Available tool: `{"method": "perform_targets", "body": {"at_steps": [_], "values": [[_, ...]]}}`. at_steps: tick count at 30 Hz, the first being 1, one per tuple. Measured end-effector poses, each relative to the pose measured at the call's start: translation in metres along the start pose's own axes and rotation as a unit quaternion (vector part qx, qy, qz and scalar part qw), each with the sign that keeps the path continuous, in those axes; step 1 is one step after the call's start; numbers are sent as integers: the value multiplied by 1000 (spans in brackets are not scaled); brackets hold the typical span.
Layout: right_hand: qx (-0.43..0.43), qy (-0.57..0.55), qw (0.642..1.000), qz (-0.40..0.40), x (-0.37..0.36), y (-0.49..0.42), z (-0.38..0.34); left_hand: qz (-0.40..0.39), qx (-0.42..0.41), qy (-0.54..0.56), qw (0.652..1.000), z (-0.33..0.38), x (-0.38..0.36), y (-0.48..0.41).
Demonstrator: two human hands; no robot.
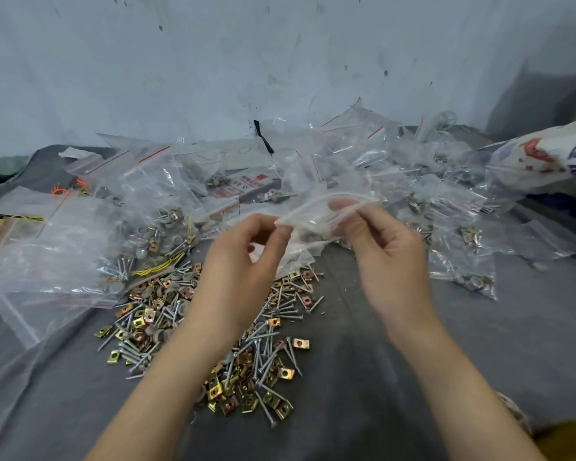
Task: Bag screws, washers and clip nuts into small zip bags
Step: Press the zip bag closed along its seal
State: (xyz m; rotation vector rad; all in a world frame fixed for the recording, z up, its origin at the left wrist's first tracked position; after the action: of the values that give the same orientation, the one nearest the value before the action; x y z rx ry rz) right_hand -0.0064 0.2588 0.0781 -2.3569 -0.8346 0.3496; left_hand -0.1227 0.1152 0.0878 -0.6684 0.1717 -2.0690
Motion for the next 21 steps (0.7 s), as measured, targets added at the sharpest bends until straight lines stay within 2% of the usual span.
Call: {"method": "perform_targets", "body": {"at_steps": [3,7,11,15,21], "values": [[-41,-9,999,-3,0,2,11,7,3,-11,1000,-3,1,1],[-87,-60,994,-29,-6,4,17,-51,65,45,996,-17,-8,0],[-129,-95,985,-71,-19,11,25,-34,58,113,991,-12,-4,-3],[-149,-99,982,-66,-20,13,31,-24,57,150,987,-11,-1,-5],[-179,-105,976,-64,-17,14,38,-23,139,233,962,-34,0,-7]]}}
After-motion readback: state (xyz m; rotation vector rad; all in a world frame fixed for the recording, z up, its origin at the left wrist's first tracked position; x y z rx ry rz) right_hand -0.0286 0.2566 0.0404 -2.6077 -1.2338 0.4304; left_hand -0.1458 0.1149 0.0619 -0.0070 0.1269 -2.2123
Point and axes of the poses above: each hand's wrist, its own y-axis away from the middle knuckle, its own x-axis out of the back of the hand, z = x × y, the point moved 9 cm from there along -y, towards the middle knuckle, and after that the axes turned 8 degrees about x, right-handed, at the moved point
